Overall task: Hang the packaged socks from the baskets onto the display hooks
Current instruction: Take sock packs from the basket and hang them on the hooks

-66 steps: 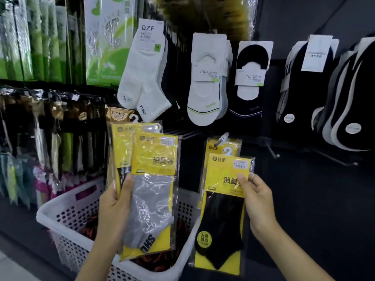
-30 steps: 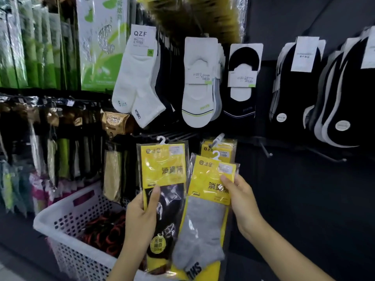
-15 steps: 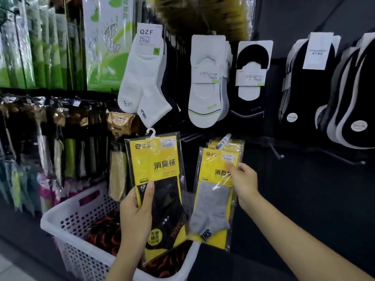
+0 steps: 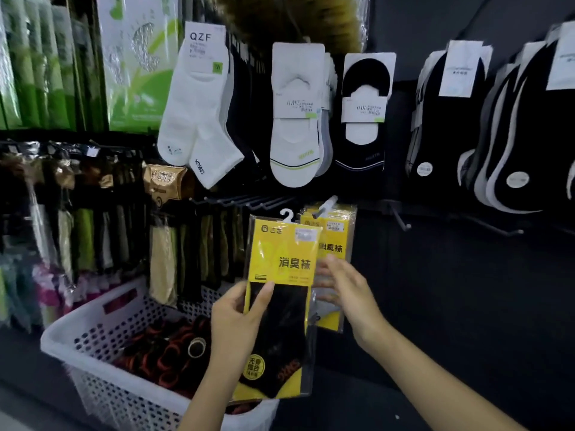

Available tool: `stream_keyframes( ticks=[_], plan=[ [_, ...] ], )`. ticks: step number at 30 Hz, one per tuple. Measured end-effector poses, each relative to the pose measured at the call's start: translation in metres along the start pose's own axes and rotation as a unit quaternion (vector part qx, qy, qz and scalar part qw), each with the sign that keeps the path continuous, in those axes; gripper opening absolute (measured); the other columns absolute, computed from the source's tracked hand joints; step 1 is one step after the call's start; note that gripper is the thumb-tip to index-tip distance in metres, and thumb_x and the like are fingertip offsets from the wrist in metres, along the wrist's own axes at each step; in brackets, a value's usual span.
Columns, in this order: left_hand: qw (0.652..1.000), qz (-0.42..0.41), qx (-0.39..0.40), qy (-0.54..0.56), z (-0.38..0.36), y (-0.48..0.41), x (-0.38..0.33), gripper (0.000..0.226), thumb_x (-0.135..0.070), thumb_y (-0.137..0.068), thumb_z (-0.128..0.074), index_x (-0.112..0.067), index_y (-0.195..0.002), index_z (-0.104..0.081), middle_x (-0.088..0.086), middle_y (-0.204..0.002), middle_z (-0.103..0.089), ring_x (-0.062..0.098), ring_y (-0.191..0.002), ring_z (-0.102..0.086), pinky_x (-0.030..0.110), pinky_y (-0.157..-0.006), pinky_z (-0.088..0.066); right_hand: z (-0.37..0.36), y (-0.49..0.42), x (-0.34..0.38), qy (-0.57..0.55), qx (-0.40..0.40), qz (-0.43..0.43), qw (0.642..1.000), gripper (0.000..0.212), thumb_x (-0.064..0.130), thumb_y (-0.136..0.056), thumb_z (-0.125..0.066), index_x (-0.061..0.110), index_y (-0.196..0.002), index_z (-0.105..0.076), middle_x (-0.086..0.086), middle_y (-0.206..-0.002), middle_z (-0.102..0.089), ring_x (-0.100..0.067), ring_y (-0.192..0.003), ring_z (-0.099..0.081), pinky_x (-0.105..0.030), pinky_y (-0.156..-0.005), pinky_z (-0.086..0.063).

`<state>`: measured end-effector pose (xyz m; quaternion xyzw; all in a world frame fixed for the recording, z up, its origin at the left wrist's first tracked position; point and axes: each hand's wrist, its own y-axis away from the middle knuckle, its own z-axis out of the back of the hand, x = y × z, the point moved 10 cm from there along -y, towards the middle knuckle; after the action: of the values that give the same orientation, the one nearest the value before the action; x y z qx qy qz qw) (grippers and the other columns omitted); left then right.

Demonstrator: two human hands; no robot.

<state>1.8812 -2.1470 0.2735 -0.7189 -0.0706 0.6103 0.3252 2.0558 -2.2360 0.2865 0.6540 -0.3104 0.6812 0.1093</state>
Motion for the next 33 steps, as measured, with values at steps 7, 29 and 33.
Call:
stream_keyframes(
  ticks=[7, 29, 33],
  plan=[
    [0.998, 0.007, 0.031, 0.058, -0.033, 0.002, -0.003, 0.037, -0.037, -0.074, -0.069, -0.033, -0.110, -0.064, -0.014, -0.094, -0.075, 0.002, -0.089, -0.070, 0.007, -0.071, -0.049, 0.006, 0.016, 0.033, 0.010, -0.016, 0.075, 0.997, 0.013, 0.024, -0.093, -0.057, 0.032, -0.101, -0.064, 0.016, -0.097, -0.073, 0.001, -0.092, -0.068, -0.012, -0.073, -0.053],
    [0.985, 0.069, 0.121, -0.102, -0.089, -0.035, 0.086, 0.073, -0.053, -0.087, -0.049, -0.027, -0.150, -0.024, -0.008, -0.150, -0.033, 0.003, -0.134, -0.034, 0.026, -0.109, -0.034, 0.055, -0.069, -0.043, 0.080, -0.189, -0.022, 0.978, 0.031, 0.045, -0.084, -0.066, 0.014, -0.086, -0.068, 0.002, -0.084, -0.071, -0.012, -0.082, -0.067, -0.025, -0.069, -0.052],
    [0.974, 0.073, 0.160, -0.141, -0.116, -0.048, 0.110, 0.076, -0.047, -0.093, -0.049, -0.027, -0.152, -0.007, -0.004, -0.155, -0.027, 0.011, -0.141, -0.027, 0.032, -0.112, -0.030, 0.072, -0.076, -0.061, 0.095, -0.233, -0.036, 0.967, 0.037, 0.044, -0.083, -0.069, 0.007, -0.089, -0.068, 0.002, -0.078, -0.066, -0.007, -0.072, -0.060, -0.019, -0.060, -0.044]
  ],
)
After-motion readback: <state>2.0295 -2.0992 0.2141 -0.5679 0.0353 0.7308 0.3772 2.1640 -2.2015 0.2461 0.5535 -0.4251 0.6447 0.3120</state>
